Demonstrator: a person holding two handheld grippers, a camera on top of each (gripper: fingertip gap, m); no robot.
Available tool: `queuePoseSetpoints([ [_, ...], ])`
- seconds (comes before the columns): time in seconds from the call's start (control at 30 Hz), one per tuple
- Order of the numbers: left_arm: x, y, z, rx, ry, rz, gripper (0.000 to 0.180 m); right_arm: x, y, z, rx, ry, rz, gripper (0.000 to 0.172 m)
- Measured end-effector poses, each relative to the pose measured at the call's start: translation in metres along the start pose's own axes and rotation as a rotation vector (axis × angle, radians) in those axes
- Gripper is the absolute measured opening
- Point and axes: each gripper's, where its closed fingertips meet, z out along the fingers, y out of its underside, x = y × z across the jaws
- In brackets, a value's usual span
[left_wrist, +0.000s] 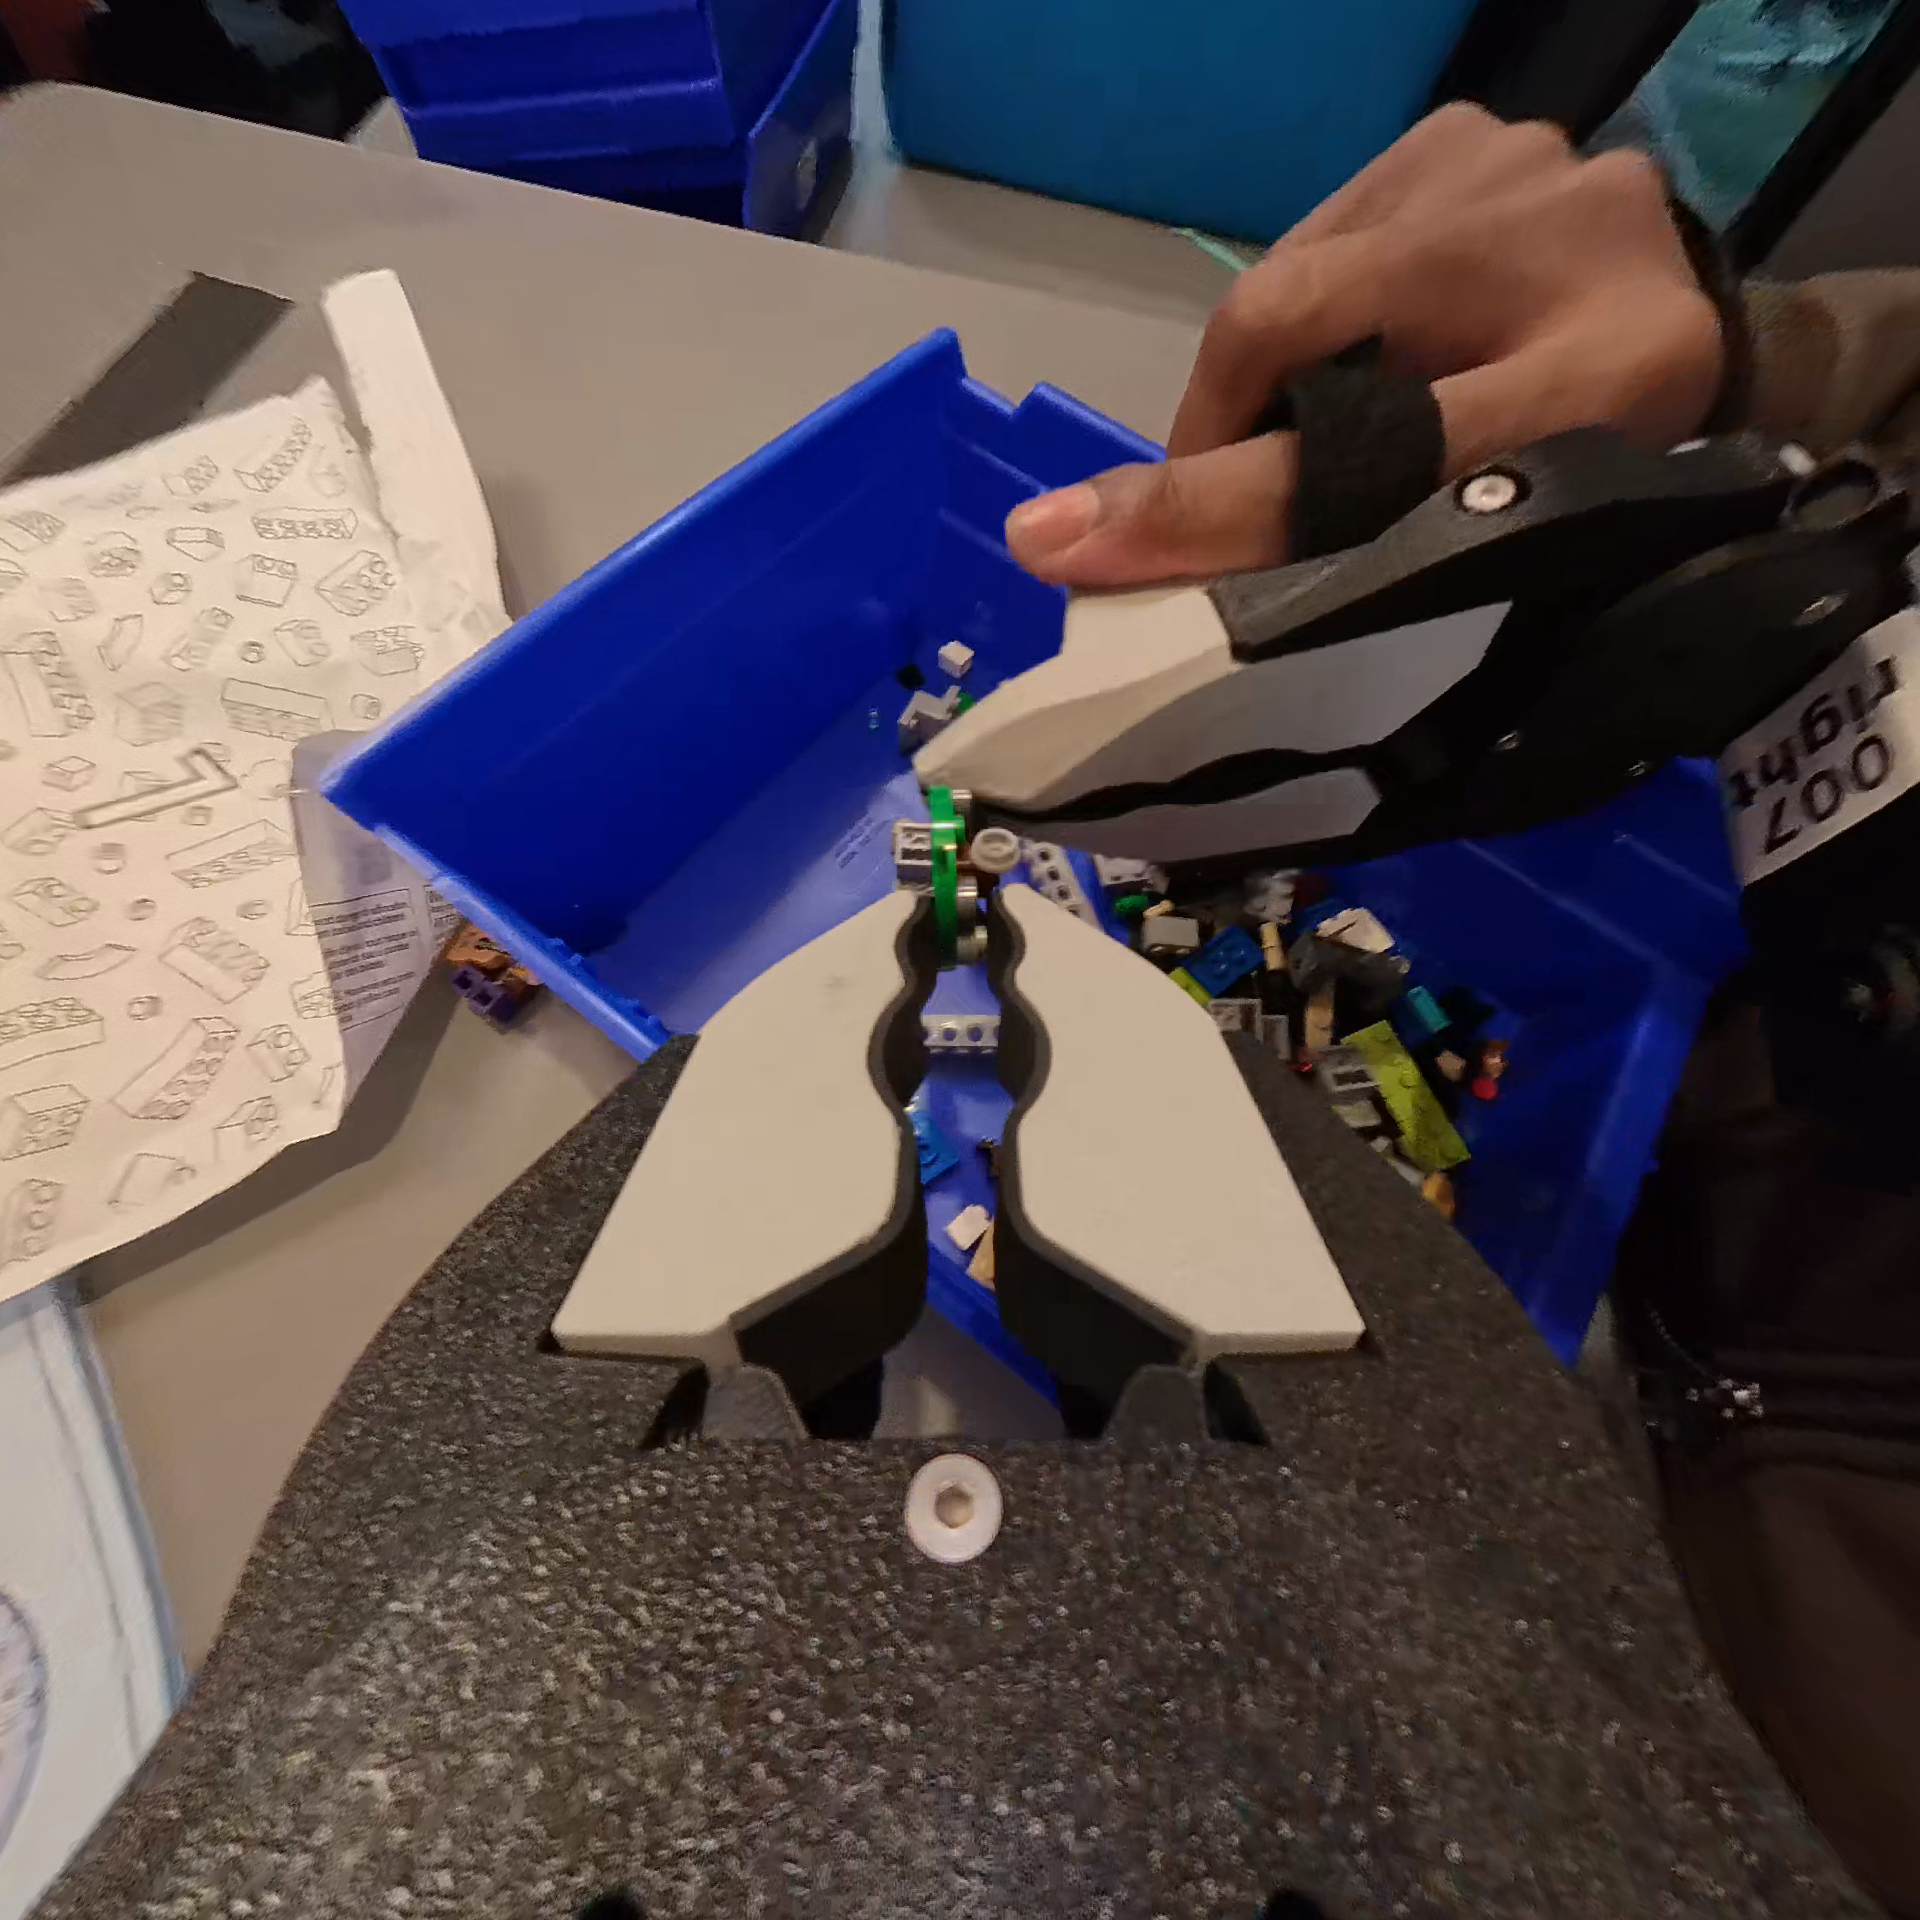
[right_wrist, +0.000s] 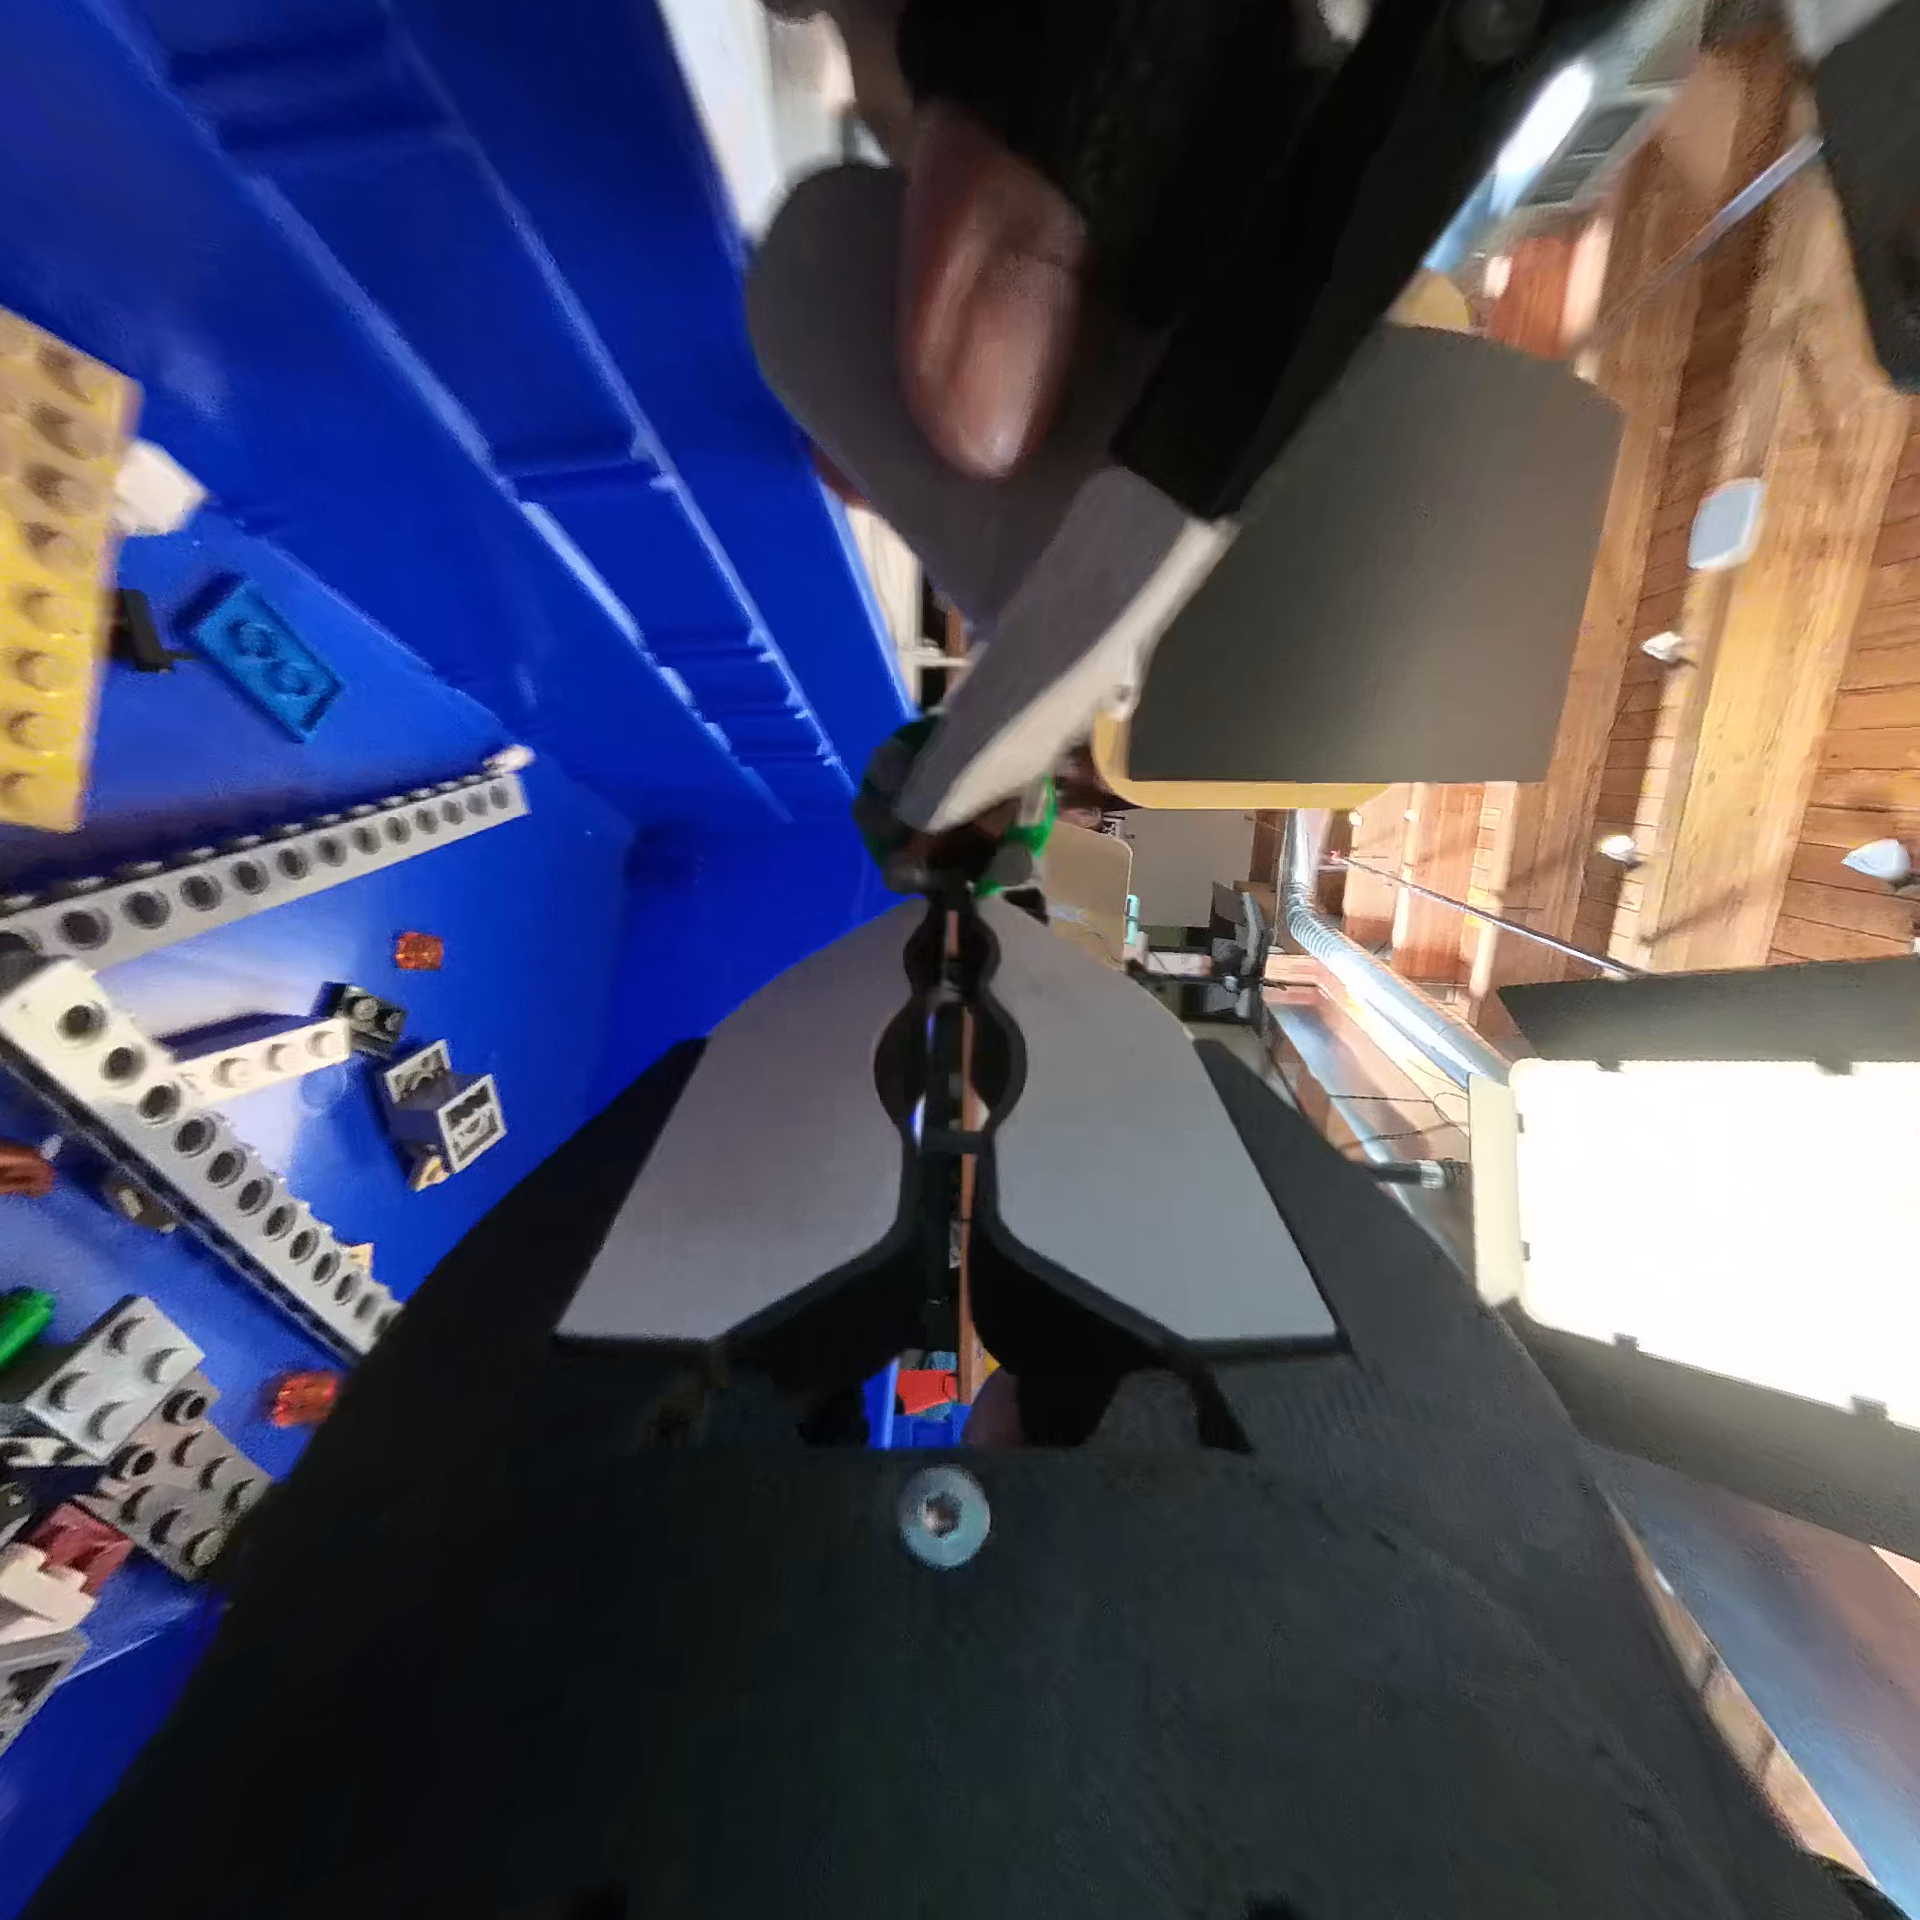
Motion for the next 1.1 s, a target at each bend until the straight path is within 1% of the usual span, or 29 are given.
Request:
queuePoseSetpoints([
  [0.07,0.0,0.001,0.001,-0.018,-0.017,0.019,0.008,-0.002,0.0,0.0,0.008,-0.021,0.008,0.0],
  [0.2,-0.001,-0.001,0.001,0.01,-0.008,-0.006,0.008,-0.004,0.003,0.0,-0.001,-0.052,0.069,0.002],
  [0.23,-0.001,-0.002,0.001,0.016,-0.008,-0.009,0.009,-0.007,0.003,0.0,-0.003,-0.076,0.08,0.009],
  [0.3,0.001,-0.004,-0.001,0.034,0.013,-0.025,0.009,-0.009,0.004,0.0,-0.004,-0.086,0.083,0.016],
  [0.47,0.006,-0.007,-0.006,0.073,0.111,-0.115,0.009,0.006,-0.008,-0.007,0.085,0.015,0.097,0.03],
  [0.53,0.01,-0.006,-0.006,0.07,0.14,-0.128,0.009,0.008,-0.012,-0.008,0.107,0.029,0.085,0.043],
  [0.6,0.016,-0.005,-0.006,0.058,0.173,-0.122,0.008,0.007,-0.014,-0.007,0.112,0.03,0.071,0.05],
  [0.63,0.02,-0.006,-0.006,0.057,0.191,-0.117,0.008,0.006,-0.016,-0.007,0.116,0.026,0.067,0.048],
  [0.7,0.025,-0.007,-0.006,0.062,0.202,-0.104,0.009,0.007,-0.017,-0.006,0.116,0.031,0.069,0.035],
  [0.8,0.023,-0.01,-0.007,0.096,0.183,-0.1,0.01,0.011,-0.014,-0.006,0.092,0.024,0.142,0.035],
  [0.87,0.018,-0.009,-0.007,0.097,0.144,-0.105,0.018,0.018,-0.008,-0.007,0.052,0.035,0.229,0.034],
  [0.9,0.017,-0.009,-0.006,0.105,0.133,-0.107,0.019,0.021,-0.005,-0.007,0.037,0.038,0.277,0.034],
  [1.0,0.022,-0.019,-0.007,0.17,0.151,-0.126,0.022,0.029,-0.001,-0.009,0.003,0.046,0.404,0.034],
  [1.1,0.022,-0.027,-0.009,0.234,0.152,-0.148,0.022,0.034,0.0,-0.01,-0.023,0.07,0.467,0.034],
])
